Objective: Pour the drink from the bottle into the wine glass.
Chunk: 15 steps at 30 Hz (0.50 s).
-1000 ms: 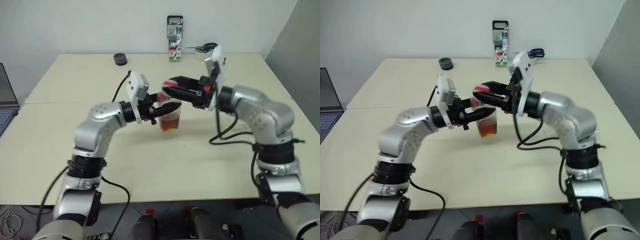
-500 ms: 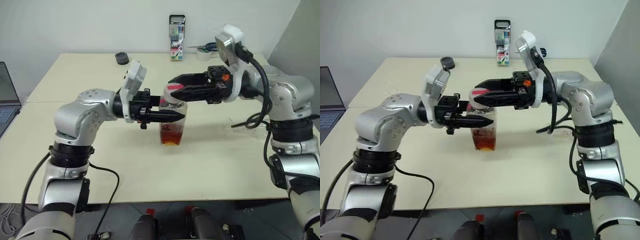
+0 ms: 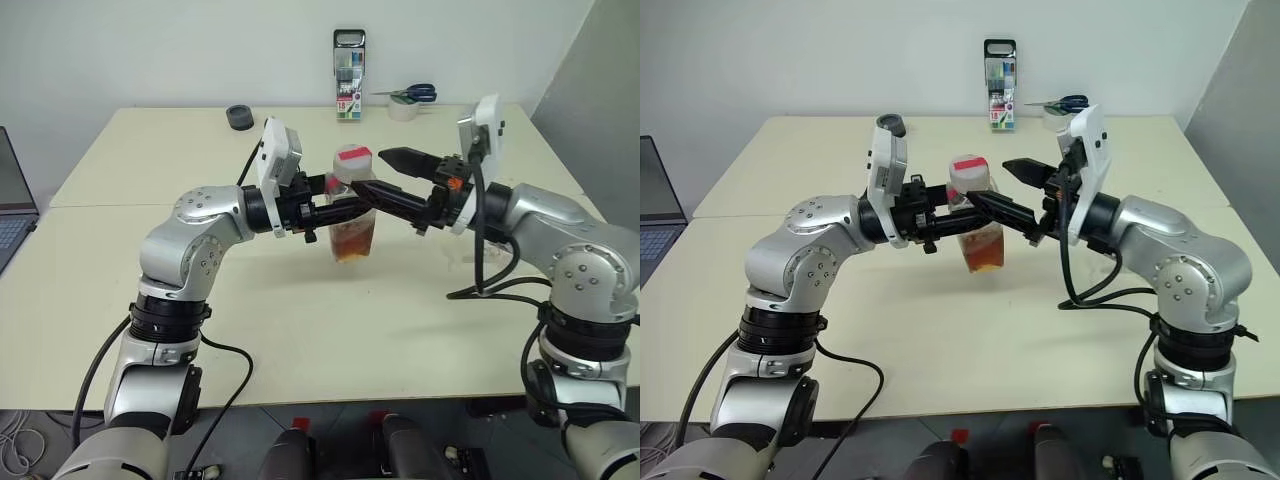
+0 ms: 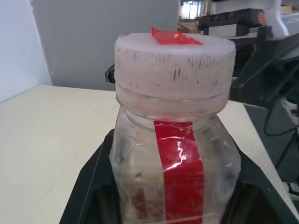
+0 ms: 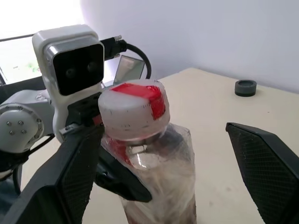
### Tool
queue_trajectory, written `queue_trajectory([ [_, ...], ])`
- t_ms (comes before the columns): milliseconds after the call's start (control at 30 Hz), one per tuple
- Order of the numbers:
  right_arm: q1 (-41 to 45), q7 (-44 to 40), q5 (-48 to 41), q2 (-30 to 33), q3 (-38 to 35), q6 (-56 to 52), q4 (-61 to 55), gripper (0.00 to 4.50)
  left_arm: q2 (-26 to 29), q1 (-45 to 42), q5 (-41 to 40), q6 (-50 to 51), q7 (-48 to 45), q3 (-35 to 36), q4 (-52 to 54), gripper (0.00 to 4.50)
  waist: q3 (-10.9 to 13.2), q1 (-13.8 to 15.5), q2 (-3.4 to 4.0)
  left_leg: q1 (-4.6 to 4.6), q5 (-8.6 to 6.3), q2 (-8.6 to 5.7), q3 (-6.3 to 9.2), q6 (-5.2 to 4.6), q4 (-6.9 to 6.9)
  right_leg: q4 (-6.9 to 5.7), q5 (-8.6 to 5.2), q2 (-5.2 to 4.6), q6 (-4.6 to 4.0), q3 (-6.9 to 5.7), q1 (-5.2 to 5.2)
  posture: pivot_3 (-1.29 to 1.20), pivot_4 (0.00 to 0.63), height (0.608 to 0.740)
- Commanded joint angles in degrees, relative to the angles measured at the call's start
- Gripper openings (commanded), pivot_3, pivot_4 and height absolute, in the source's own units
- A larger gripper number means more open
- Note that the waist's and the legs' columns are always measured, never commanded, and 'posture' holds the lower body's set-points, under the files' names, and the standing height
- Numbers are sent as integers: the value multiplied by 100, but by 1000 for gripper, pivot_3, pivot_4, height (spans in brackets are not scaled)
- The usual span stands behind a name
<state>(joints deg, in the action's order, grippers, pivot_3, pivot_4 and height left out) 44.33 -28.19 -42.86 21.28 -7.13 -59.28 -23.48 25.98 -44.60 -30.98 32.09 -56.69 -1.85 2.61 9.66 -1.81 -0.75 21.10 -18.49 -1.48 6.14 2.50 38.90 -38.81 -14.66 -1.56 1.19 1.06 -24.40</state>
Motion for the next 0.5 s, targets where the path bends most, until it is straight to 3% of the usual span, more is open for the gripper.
queue_trajectory([
  [33, 113, 404, 321, -233, 256, 492, -327, 4445, -61, -57, 228, -427, 97, 10, -5, 1905, 0, -1, 0, 0, 0, 0, 0, 0, 0, 1, 0, 0, 0, 0, 0, 0, 150, 740],
  [300, 63, 710, 1054, -406, 850, 1197, -395, 4445, -70, -75, 354, -553, 84, 7, -209, 1905, 0, -4, 0, 0, 0, -1, 1, 0, 0, 0, 0, 1, 0, -2, 0, 0, 150, 740],
  [500, -26, 678, 1059, -358, 798, 1324, -468, 4445, -119, -163, 449, -679, 67, 2, -419, 1905, 0, -3, 0, 0, 0, -1, 1, 0, 0, 1, 0, 2, 0, -1, 0, 0, 150, 740],
])
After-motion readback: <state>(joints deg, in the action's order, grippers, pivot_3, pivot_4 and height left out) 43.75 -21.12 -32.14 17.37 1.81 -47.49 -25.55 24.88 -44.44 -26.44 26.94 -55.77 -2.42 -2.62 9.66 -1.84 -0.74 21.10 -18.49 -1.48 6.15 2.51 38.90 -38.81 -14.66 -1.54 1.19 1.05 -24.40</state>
